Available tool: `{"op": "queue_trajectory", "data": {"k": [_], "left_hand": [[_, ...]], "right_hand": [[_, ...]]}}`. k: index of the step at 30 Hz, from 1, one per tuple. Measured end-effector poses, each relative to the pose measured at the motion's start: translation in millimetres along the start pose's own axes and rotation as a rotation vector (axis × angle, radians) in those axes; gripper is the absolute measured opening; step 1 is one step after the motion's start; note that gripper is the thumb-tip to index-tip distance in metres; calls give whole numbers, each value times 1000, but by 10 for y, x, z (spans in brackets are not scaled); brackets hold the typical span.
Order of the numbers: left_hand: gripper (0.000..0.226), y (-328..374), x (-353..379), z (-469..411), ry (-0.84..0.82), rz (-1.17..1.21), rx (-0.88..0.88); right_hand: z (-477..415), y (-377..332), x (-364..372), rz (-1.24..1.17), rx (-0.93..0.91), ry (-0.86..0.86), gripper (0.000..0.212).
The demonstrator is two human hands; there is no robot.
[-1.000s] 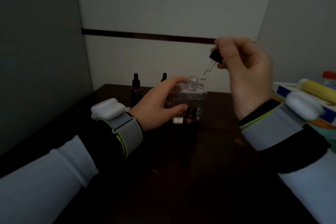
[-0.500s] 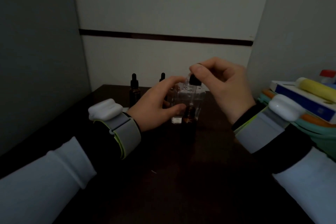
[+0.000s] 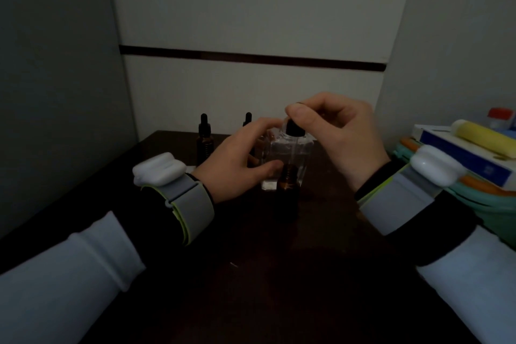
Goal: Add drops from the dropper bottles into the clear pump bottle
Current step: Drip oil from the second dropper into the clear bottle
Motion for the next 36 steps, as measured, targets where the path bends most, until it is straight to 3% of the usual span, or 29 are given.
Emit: {"op": "queue_trajectory", "data": {"k": [8,16,25,36], "left_hand": [[55,-16,-4,6,10,-4,-7],[53,25,-29,23,19,-27,7],[55,20,-36,18,21,-36,9],[56,19,-33,16,21,-21,9]], "right_hand": [[-2,-45,-39,-42,-19,22,7],[59,-136,-461,-129,-114,389,7],[8,-21,-99,174,-83,130,9],[-14,61,-106,205,-27,120,7]]}}
Point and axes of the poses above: each hand's wrist, its own z-axis away from the middle knuckle, its own x-axis out of the palm, y = z × x, the point moved 10 cm from there along -z, towards the middle knuckle, and after that the axes turned 7 degrees about -y, right-handed, at the moved point
